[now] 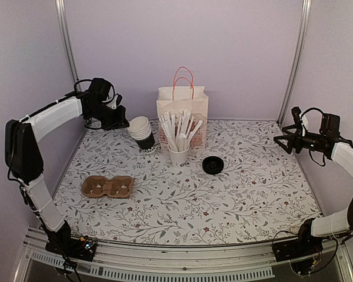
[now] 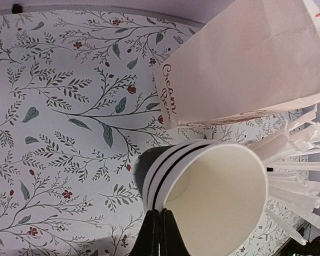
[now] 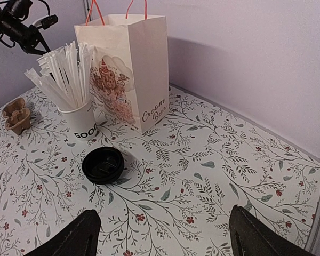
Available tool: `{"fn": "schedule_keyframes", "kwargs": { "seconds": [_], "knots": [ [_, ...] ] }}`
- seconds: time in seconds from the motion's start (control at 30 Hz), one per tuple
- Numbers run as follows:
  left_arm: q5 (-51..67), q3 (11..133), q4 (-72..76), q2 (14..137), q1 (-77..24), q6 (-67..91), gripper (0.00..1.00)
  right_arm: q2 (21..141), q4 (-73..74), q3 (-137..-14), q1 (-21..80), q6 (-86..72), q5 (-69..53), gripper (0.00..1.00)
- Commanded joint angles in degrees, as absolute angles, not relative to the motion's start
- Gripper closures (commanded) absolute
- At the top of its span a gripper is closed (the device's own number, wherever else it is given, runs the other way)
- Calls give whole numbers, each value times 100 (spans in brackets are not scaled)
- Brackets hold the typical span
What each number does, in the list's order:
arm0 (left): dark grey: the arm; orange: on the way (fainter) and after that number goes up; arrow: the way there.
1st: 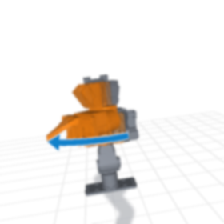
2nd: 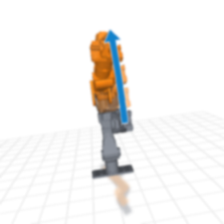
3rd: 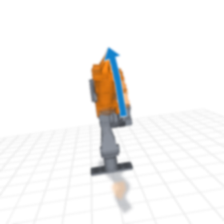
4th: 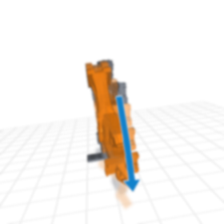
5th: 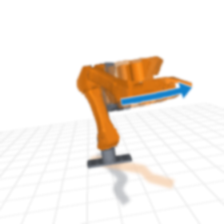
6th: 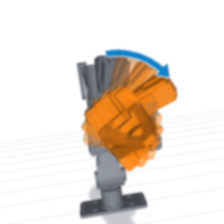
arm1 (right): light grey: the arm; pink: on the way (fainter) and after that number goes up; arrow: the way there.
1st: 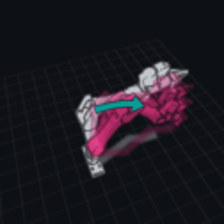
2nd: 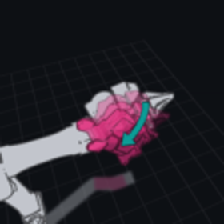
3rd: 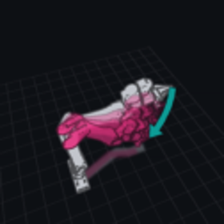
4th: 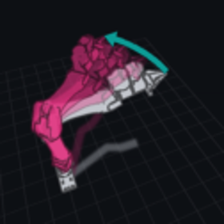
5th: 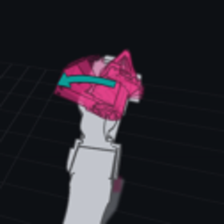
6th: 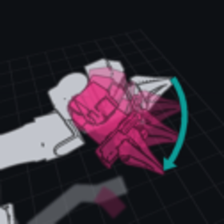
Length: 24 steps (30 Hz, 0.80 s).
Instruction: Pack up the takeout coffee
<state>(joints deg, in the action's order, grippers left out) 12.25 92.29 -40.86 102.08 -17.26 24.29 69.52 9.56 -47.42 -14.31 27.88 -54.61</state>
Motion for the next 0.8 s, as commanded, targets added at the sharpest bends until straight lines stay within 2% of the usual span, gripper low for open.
{"fn": "schedule_keyframes", "kwargs": {
  "seconds": [0.0, 0.03, 0.1, 0.13, 0.2, 0.23, 0.3, 0.33, 0.4, 0.47, 0.5, 0.57, 0.63, 0.67, 0.7, 0.73, 0.77],
  "knots": [
    [882, 9264, -4076, 10153, -1703, 2415, 100, 7027, 1051, -4938, -1431, 2819, -5543, 13],
    [772, 9368, -4242, 10210, -1727, 2306, 100, 7030, 1061, -4947, -1427, 2827, -5536, 14],
    [2436, 8887, -3608, 10094, -1446, 2654, 100, 7041, 1059, -4940, -1424, 2830, -5544, 14],
    [2025, 8967, -3696, 10080, -1512, 2666, 100, 7047, 1055, -4939, -1424, 2830, -5546, 13],
    [-367, 9664, -4559, 10290, -1994, 2200, 100, 7064, 1071, -4952, -1421, 2830, -5539, 14],
    [-480, 9831, -4791, 10386, -1987, 2120, 100, 7078, 1075, -4956, -1416, 2830, -5537, 13],
    [2092, 9249, -4062, 10250, -1591, 2397, 100, 7084, 1089, -4957, -1406, 2843, -5537, 14],
    [1911, 9050, -3757, 10146, -1546, 2575, 100, 7088, 1088, -4961, -1404, 2847, -5537, 13],
    [163, 9486, -4383, 10250, -1878, 2232, 100, 7093, 1114, -4974, -1389, 2852, -5518, 14],
    [1555, 9307, -4042, 10239, -1650, 2312, 100, 7085, 1112, -4975, -1391, 2863, -5490, 14],
    [1667, 9075, -3841, 10178, -1570, 2516, 100, 7078, 1099, -4968, -1389, 2871, -5485, 13],
    [831, 9213, -4054, 10219, -1754, 2326, 100, 7084, 1103, -4970, -1395, 2865, -5493, 14],
    [1955, 8968, -3759, 10203, -1529, 2501, 100, 7092, 1113, -4975, -1389, 2873, -5488, 13],
    [1513, 9060, -3847, 10207, -1575, 2565, 100, 7093, 1121, -4975, -1382, 2874, -5493, 14],
    [245, 9330, -4195, 10276, -1919, 2397, 100, 7105, 1119, -4975, -1385, 2867, -5493, 13],
    [-465, 9588, -4492, 10361, -2077, 2176, 100, 7113, 1124, -4982, -1380, 2872, -5490, 13],
    [119, 9536, -4425, 10370, -1937, 2164, 100, 7118, 1133, -4983, -1387, 2878, -5481, 14]
  ]
}}
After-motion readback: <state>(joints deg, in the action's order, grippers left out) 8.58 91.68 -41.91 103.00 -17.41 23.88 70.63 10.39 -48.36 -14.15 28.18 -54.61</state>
